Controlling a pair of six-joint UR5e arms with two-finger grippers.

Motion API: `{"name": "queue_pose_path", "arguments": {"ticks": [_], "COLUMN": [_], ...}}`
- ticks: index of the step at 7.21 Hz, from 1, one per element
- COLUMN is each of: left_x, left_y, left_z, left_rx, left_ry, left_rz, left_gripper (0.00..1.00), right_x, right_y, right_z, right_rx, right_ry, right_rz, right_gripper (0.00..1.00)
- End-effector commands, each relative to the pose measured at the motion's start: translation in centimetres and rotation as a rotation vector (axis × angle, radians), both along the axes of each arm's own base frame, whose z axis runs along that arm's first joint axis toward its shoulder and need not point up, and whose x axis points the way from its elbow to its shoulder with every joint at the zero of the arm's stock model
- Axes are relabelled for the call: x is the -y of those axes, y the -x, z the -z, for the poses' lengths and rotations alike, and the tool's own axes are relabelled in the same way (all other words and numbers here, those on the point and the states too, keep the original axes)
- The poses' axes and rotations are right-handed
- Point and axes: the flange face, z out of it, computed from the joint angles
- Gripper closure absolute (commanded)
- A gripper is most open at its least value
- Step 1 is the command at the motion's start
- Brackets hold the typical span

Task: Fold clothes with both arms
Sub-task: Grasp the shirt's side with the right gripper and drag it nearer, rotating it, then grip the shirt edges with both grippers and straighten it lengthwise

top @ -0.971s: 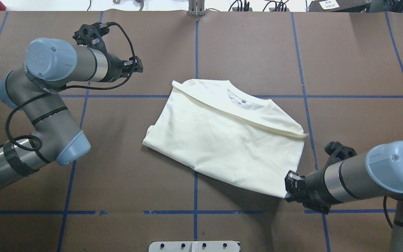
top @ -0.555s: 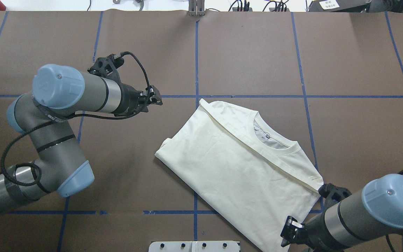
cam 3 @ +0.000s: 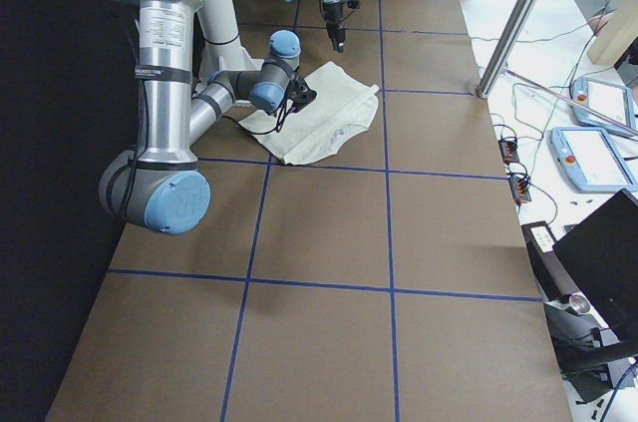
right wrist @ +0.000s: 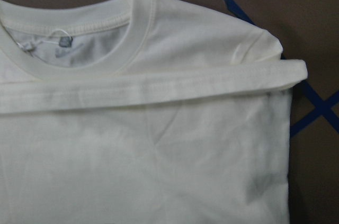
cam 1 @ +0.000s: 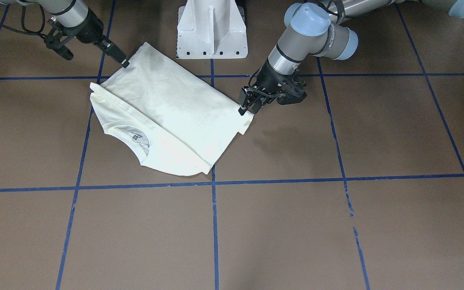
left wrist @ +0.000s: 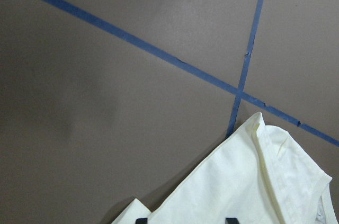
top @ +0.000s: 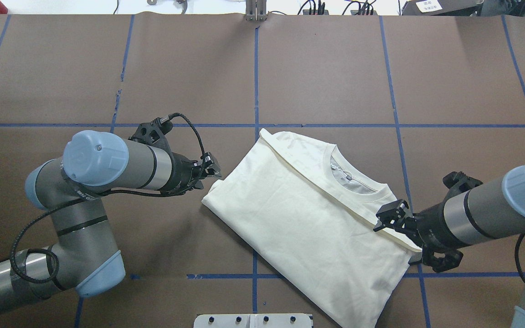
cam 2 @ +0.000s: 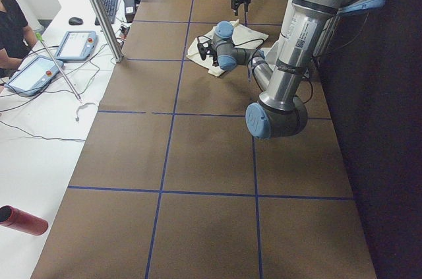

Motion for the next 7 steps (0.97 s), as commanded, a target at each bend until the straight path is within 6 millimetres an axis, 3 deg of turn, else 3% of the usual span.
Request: {"name": "queue_pose_path", "arguments": {"ticks": [1,3,7], "left_x": [-3.1,-4.5,-2.9], "left_y": [-2.7,-4.7,-4.3], "left_z": [-1.5,-2.5,-1.7], "left_rx": [0.073,0.13,0.13], "left_ry": [0.076,0.087,0.048], "left_rz": [-0.031,-0.046,0.012], "left_gripper": [0.42,0.42,0.47], "right_x": [3.0,3.5,3.6], "right_y": [-0.8,-0.1,-0.3], "right_z": [-0.5,-1.5,-1.8], "right_rx": [-0.008,-0.027,-0.032], "right_ry": [0.001,-0.027,-0.025], "right_rz": [-0.065,-0.044,-0.046], "right_gripper": [0.0,0.0,0.0]}}
